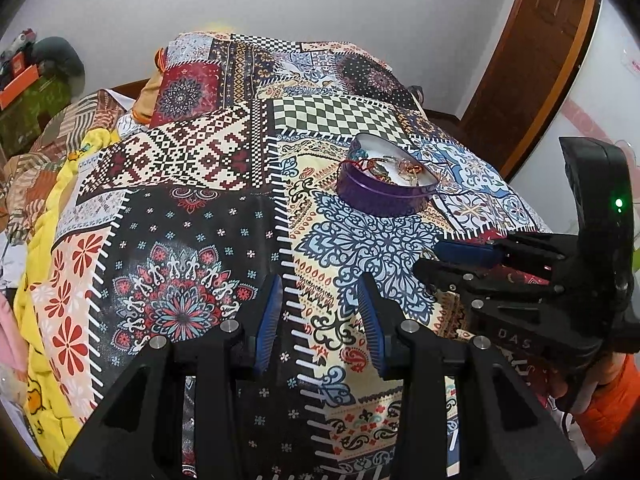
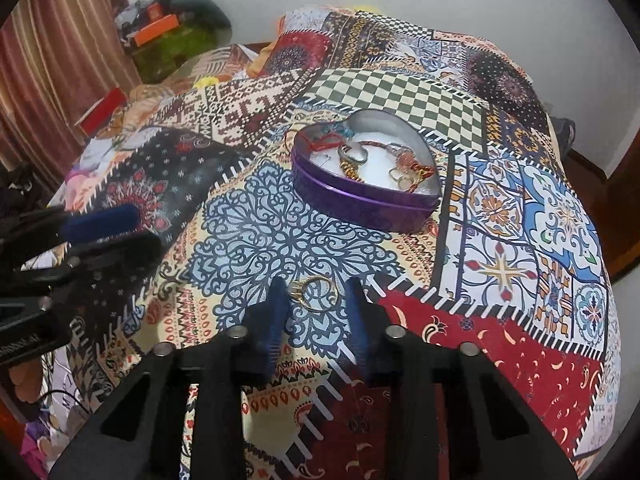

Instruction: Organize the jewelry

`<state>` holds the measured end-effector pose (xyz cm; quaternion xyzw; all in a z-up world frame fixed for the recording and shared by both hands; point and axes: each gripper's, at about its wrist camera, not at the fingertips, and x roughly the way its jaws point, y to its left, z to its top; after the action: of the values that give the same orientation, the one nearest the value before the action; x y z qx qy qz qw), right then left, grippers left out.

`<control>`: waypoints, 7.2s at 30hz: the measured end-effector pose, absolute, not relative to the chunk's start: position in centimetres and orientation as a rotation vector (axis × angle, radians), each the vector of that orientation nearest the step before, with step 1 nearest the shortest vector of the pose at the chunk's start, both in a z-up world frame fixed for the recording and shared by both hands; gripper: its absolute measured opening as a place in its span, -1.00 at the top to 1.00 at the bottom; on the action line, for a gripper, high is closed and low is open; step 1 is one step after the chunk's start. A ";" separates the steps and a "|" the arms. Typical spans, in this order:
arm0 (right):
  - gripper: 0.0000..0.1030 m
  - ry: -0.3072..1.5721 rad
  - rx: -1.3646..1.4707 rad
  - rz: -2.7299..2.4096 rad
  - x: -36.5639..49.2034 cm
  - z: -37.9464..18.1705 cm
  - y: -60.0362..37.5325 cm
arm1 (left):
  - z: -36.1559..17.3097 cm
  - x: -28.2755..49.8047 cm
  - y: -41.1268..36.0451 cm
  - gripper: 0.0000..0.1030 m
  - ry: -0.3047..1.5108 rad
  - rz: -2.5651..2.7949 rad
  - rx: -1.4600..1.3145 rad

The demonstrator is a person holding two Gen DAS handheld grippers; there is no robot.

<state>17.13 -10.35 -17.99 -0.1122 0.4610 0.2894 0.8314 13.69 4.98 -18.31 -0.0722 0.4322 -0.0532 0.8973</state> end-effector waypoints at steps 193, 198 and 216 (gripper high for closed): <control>-1.00 0.179 0.042 0.347 4.0 4.0 -21.0 | 2.4 1.8 -1.6 -0.85 0.104 0.041 -0.003; -1.00 0.184 0.043 0.349 4.0 4.2 -21.1 | 2.2 1.9 -2.0 -0.87 0.106 0.039 0.007; -1.00 0.168 0.030 0.343 3.6 4.6 -20.9 | 2.2 2.0 -2.4 -0.88 0.104 0.031 0.012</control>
<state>3.62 -20.94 4.57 0.0150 0.0833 0.1704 0.9817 2.02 -2.41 2.25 0.0061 0.0518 0.0153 0.9985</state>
